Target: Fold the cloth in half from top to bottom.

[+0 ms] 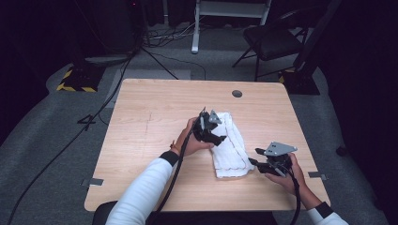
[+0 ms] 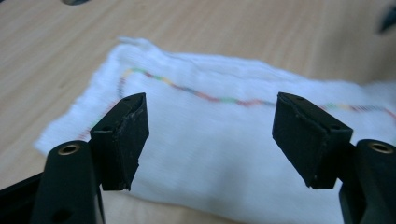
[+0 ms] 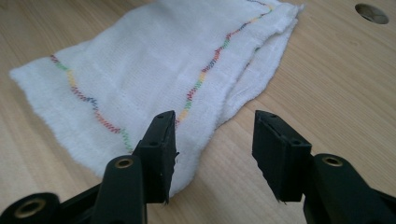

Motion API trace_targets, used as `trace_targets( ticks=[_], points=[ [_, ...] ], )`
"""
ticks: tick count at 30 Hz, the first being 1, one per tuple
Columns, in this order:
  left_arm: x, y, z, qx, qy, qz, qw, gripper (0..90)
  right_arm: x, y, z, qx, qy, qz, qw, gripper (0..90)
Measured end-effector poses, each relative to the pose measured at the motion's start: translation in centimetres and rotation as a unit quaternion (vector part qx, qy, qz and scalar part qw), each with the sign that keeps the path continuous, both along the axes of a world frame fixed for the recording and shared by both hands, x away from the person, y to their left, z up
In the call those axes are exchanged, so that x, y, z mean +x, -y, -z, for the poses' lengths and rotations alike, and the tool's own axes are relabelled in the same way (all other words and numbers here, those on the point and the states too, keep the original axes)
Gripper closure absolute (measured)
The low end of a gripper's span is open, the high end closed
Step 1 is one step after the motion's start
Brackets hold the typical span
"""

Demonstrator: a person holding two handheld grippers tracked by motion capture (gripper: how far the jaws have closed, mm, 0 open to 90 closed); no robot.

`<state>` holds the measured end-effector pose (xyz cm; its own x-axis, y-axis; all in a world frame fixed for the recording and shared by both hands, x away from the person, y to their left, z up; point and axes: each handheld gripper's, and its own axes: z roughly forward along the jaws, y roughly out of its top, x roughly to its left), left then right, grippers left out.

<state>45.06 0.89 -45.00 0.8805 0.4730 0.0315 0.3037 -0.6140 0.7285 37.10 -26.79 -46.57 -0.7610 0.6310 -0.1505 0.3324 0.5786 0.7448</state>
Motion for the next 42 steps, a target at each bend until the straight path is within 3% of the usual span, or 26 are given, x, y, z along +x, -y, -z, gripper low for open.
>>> trace_targets(
  ticks=[4, 5, 8, 12, 14, 16, 19, 24, 31, 34, 37, 42],
  points=[
    [-2.8, 0.0, 1.4, 0.016, -0.021, 0.056, 0.9981, 34.7, 1.9, 0.1, 0.7, -0.012, -0.010, 0.007, 0.9998, 48.8],
    [-3.3, 0.0, 1.6, 0.028, -0.020, 0.060, 0.9976, 34.8, 2.4, 0.2, 0.9, -0.011, -0.014, 0.008, 0.9998, 48.8],
    [-4.3, 0.1, 1.9, 0.023, -0.034, 0.077, 0.9962, 39.8, 3.2, 0.2, 1.4, -0.007, -0.027, 0.004, 0.9996, 48.8],
    [-5.4, 0.6, 2.4, 0.047, -0.029, 0.096, 0.9938, 47.6, 2.9, -0.3, 1.7, -0.009, -0.053, -0.021, 0.9984, 48.1],
    [-5.9, 0.7, 2.8, 0.060, -0.029, 0.107, 0.9920, 50.9, 2.3, -0.6, 1.8, -0.018, -0.050, -0.028, 0.9982, 48.1],
    [-6.2, 0.6, 3.0, 0.066, -0.030, 0.105, 0.9918, 51.2, 1.9, -0.7, 2.1, -0.027, -0.053, -0.035, 0.9976, 48.6],
    [-6.5, 0.1, 3.1, 0.069, -0.032, 0.107, 0.9914, 51.9, 1.6, -0.7, 2.3, -0.017, -0.058, -0.035, 0.9976, 48.2],
    [-7.0, -1.0, 3.3, 0.061, -0.041, 0.104, 0.9918, 51.9, 0.5, -1.1, 2.3, -0.021, -0.063, -0.045, 0.9968, 47.9],
    [-8.6, -2.5, 3.5, 0.053, -0.037, 0.104, 0.9925, 51.5, -1.8, -2.1, 2.3, -0.026, -0.059, -0.062, 0.9960, 47.9],
    [-9.0, -3.2, 3.8, 0.036, -0.034, 0.091, 0.9946, 49.6, -2.6, -2.5, 2.3, -0.028, -0.057, -0.066, 0.9958, 47.9],
    [-9.0, -3.8, 3.7, 0.031, -0.042, 0.067, 0.9964, 37.5, -3.1, -2.8, 2.2, -0.039, -0.048, -0.062, 0.9961, 43.4],
    [-8.4, -5.3, 3.0, 0.011, -0.035, 0.030, 0.9989, 28.6, -2.4, -2.3, 1.4, -0.027, -0.046, -0.055, 0.9971, 39.0]
  ],
)
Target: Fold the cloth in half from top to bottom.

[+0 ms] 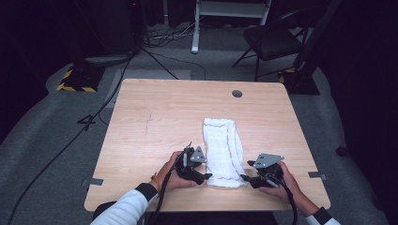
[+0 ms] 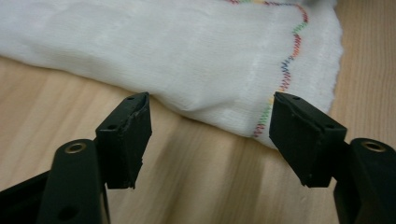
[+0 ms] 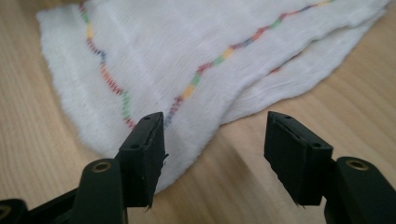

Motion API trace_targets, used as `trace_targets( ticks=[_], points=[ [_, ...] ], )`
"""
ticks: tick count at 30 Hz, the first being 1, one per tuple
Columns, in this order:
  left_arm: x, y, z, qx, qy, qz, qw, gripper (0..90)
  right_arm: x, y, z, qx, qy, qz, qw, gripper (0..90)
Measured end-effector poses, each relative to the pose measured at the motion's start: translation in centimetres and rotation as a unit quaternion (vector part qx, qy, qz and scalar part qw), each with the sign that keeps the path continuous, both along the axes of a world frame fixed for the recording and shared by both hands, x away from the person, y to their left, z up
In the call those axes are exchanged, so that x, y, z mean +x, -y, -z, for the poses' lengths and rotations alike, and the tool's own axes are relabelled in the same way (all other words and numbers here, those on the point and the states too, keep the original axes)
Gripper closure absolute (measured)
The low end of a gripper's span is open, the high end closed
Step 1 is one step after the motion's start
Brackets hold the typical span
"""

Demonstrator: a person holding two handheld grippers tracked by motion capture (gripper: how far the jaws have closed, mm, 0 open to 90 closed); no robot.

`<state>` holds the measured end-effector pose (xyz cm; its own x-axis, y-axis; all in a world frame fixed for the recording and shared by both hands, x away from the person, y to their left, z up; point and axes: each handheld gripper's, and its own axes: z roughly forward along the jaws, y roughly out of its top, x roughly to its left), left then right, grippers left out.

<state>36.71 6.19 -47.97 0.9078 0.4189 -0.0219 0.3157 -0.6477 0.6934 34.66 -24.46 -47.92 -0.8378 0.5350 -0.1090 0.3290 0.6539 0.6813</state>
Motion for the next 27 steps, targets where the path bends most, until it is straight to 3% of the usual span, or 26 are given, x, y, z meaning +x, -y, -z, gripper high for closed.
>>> trace_targets(
  ticks=[3, 4, 6, 8, 9, 12, 15, 17, 18, 21, 24, 27],
  points=[
    [1.0, -0.3, -0.7, -0.005, 0.018, -0.027, 0.9995, 27.6, 1.3, 0.4, -0.8, 0.017, 0.006, 0.014, 0.9997, 39.7],
    [1.6, -0.3, -0.9, 0.006, 0.037, -0.037, 0.9986, 27.6, 1.7, 0.4, -1.0, 0.021, 0.007, 0.017, 0.9996, 40.0],
    [2.7, -0.4, -1.1, 0.018, 0.055, -0.050, 0.9971, 27.5, 2.9, 0.4, -1.4, 0.024, 0.016, 0.024, 0.9993, 41.3],
    [4.3, -0.5, -1.2, 0.008, 0.041, -0.072, 0.9966, 27.2, 4.4, 0.2, -1.7, 0.024, 0.029, 0.037, 0.9986, 42.2],
    [5.2, -0.5, -1.2, 0.006, 0.040, -0.079, 0.9961, 26.7, 5.0, 0.1, -1.8, 0.029, 0.025, 0.040, 0.9985, 42.3],
    [7.0, -0.3, -1.4, 0.001, 0.035, -0.089, 0.9954, 26.3, 7.0, -0.5, -2.2, 0.022, 0.034, 0.050, 0.9979, 43.4],
    [8.8, 0.2, -1.5, -0.005, 0.033, -0.099, 0.9946, 25.6, 9.0, -0.9, -2.4, 0.027, 0.034, 0.061, 0.9972, 44.2],
    [9.9, 0.7, -1.5, 0.001, 0.037, -0.106, 0.9937, 25.3, 10.6, -1.2, -2.4, 0.028, 0.047, 0.074, 0.9958, 46.0],
    [10.6, 1.0, -1.4, 0.003, 0.044, -0.118, 0.9920, 25.4, 11.1, -1.3, -2.3, 0.025, 0.052, 0.076, 0.9954, 46.5],
    [12.4, 1.4, -1.4, -0.002, 0.029, -0.133, 0.9906, 25.8, 13.6, -1.8, -1.7, 0.039, 0.031, 0.093, 0.9944, 47.2],
    [14.3, 1.8, -1.2, 0.004, 0.022, -0.155, 0.9876, 25.7, 15.5, -2.5, -1.2, 0.050, 0.018, 0.102, 0.9933, 48.1],
    [15.9, 1.8, -0.7, 0.013, 0.019, -0.178, 0.9837, 26.0, 17.0, -3.4, -0.8, 0.043, 0.008, 0.111, 0.9929, 48.1]
  ],
)
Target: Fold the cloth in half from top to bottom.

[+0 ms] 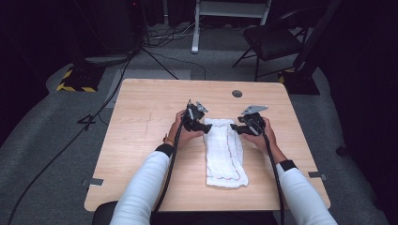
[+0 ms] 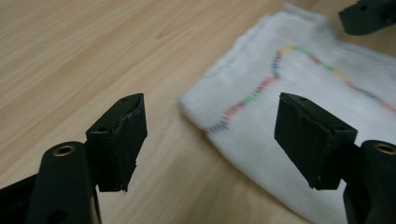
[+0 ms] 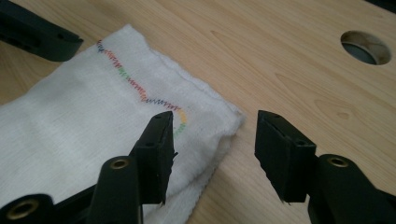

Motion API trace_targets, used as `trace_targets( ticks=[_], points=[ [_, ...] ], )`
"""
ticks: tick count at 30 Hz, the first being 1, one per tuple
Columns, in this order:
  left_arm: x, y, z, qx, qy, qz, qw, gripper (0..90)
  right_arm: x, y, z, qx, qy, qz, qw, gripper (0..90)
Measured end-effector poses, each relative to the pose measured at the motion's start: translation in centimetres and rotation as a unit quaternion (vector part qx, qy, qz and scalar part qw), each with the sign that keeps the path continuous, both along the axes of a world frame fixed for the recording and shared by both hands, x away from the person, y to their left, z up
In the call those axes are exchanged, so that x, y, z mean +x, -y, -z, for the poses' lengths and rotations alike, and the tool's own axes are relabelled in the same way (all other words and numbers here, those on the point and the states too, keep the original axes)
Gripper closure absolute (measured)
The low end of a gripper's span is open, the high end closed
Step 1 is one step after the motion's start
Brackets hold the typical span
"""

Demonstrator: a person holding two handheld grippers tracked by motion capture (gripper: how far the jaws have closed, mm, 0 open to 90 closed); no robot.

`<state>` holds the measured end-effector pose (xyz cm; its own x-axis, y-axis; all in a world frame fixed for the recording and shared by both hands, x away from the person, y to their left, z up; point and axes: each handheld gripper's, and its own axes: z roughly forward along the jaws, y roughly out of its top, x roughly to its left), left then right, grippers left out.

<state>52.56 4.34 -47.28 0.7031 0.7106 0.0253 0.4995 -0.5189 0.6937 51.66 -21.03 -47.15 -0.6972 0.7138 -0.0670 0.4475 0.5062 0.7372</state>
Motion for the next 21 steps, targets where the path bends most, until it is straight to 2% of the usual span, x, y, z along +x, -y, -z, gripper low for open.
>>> trace_targets(
  ticks=[4, 5, 9, 12, 15, 16, 17, 19, 20, 21],
  points=[
    [1.3, -0.1, 1.1, -0.009, -0.016, -0.017, 0.9997, 25.3, 1.3, -0.6, 0.5, -0.001, -0.010, 0.011, 0.9999, 48.2],
    [1.4, -0.1, 1.4, -0.019, -0.023, -0.018, 0.9994, 25.1, 1.6, -0.6, 0.7, 0.004, -0.017, 0.015, 0.9997, 48.2],
    [1.8, 0.2, 2.2, -0.019, -0.035, -0.012, 0.9991, 22.5, 2.4, -0.8, 1.5, -0.009, -0.033, 0.020, 0.9992, 47.2],
    [2.0, 0.2, 2.5, -0.032, -0.040, -0.010, 0.9987, 21.0, 2.9, -0.7, 1.9, 0.002, -0.048, 0.022, 0.9986, 46.1],
    [2.1, 0.2, 2.5, -0.025, -0.040, 0.001, 0.9989, 21.4, 3.2, -0.5, 2.1, 0.023, -0.063, 0.015, 0.9976, 53.3],
    [2.1, 0.1, 2.4, -0.025, -0.041, 0.007, 0.9988, 23.1, 3.2, -0.6, 2.1, 0.023, -0.064, 0.008, 0.9976, 60.0],
    [2.1, 0.2, 2.3, -0.028, -0.045, 0.017, 0.9985, 28.9, 3.1, -0.6, 2.0, 0.025, -0.068, -0.001, 0.9974, 65.5],
    [2.2, 0.4, 2.0, -0.031, -0.052, 0.031, 0.9976, 43.8, 3.1, -0.7, 2.0, 0.027, -0.074, -0.009, 0.9969, 72.0],
    [2.2, 0.5, 2.0, -0.035, -0.058, 0.033, 0.9972, 54.2, 3.0, -0.8, 1.9, 0.030, -0.078, -0.013, 0.9964, 75.3],
    [2.2, 0.5, 1.9, -0.035, -0.062, 0.039, 0.9967, 58.5, 3.0, -0.8, 1.9, 0.032, -0.081, -0.013, 0.9962, 77.0]
  ],
)
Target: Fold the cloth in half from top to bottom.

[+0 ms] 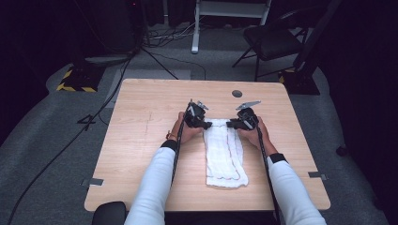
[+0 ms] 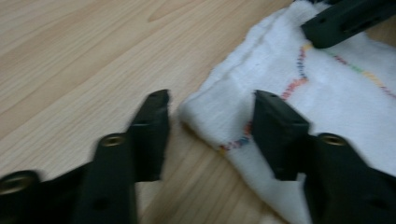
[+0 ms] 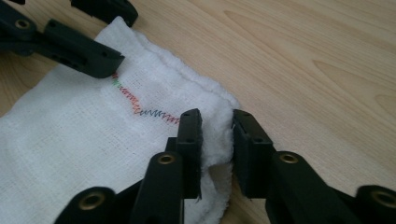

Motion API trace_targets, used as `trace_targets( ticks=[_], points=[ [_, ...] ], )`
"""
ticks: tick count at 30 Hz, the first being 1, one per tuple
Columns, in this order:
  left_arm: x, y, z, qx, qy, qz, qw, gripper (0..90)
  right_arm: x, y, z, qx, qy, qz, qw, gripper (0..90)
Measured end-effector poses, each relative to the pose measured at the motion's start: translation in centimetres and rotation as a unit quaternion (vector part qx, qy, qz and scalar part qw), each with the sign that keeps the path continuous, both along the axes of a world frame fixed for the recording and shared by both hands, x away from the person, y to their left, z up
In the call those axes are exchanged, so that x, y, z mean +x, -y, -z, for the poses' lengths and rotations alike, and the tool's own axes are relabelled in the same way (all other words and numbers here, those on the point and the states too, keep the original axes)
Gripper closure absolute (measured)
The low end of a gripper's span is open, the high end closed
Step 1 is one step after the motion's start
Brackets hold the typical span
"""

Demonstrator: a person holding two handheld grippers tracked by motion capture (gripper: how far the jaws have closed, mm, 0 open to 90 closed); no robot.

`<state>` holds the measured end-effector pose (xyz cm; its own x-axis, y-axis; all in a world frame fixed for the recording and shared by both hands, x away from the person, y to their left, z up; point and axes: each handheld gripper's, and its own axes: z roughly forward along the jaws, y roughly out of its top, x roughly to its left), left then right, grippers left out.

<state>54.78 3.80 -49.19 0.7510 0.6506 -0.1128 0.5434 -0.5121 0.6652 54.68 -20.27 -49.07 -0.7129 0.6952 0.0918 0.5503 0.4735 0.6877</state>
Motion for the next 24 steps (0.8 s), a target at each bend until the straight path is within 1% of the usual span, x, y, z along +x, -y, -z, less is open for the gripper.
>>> trace_targets(
  ticks=[1, 2, 3, 5, 8, 10, 11, 13, 14, 15, 16, 17, 21, 22, 24],
  points=[
    [0.0, 0.0, 0.0, -0.003, -0.003, 0.001, 1.0000, 62.4, 0.0, 0.0, 0.0, 0.004, -0.003, 0.000, 1.0000, 78.8],
    [0.2, 0.0, 0.0, -0.007, -0.009, -0.003, 0.9999, 64.7, 0.0, 0.0, 0.0, 0.006, -0.004, -0.001, 1.0000, 80.2],
    [0.4, -0.1, -0.1, -0.009, -0.014, -0.006, 0.9998, 69.1, -0.1, -0.1, 0.0, 0.003, -0.001, -0.001, 1.0000, 81.5],
    [0.6, 0.0, -0.2, -0.003, -0.010, -0.003, 0.9999, 75.1, -0.1, -0.3, -0.2, -0.014, 0.014, 0.002, 0.9998, 82.9],
    [0.8, 0.3, -0.6, 0.003, 0.000, 0.002, 1.0000, 81.3, -0.2, -0.5, -0.3, -0.022, 0.027, 0.006, 0.9994, 83.6],
    [0.9, 0.4, -1.1, 0.007, 0.009, 0.007, 0.9999, 82.9, -0.2, -0.4, -0.5, -0.020, 0.041, 0.007, 0.9989, 83.7],
    [0.9, 0.4, -1.4, 0.005, 0.015, 0.005, 0.9999, 83.3, -0.2, -0.3, -0.8, -0.016, 0.050, 0.009, 0.9986, 83.8],
    [0.9, 0.5, -2.0, 0.003, 0.028, 0.003, 0.9996, 83.7, -0.1, -0.1, -1.3, -0.010, 0.060, 0.014, 0.9980, 83.8],
    [0.9, 0.5, -2.4, -0.003, 0.036, 0.001, 0.9993, 83.9, -0.1, 0.1, -1.7, -0.006, 0.066, 0.016, 0.9977, 83.9],
    [0.9, 0.5, -2.8, -0.002, 0.043, 0.003, 0.9991, 84.1, -0.1, 0.2, -2.2, -0.003, 0.072, 0.019, 0.9972, 83.9],
    [0.9, 0.6, -3.4, -0.001, 0.054, 0.004, 0.9985, 84.2, -0.2, 0.2, -2.6, -0.001, 0.078, 0.020, 0.9967, 84.0],
    [0.9, 0.6, -3.7, -0.005, 0.059, 0.002, 0.9983, 84.3, -0.2, 0.3, -3.2, 0.000, 0.085, 0.022, 0.9962, 84.0],
    [0.8, 0.6, -5.5, -0.014, 0.087, 0.002, 0.9961, 84.7, -0.2, 0.5, -4.7, 0.003, 0.106, 0.028, 0.9939, 84.1],
    [0.7, 0.6, -6.1, -0.009, 0.098, 0.004, 0.9951, 84.7, -0.2, 0.6, -5.0, 0.005, 0.111, 0.028, 0.9934, 84.2],
    [0.7, 0.5, -6.8, -0.014, 0.106, 0.006, 0.9942, 84.7, -0.3, 0.7, -5.5, 0.011, 0.119, 0.029, 0.9924, 84.2]
  ],
)
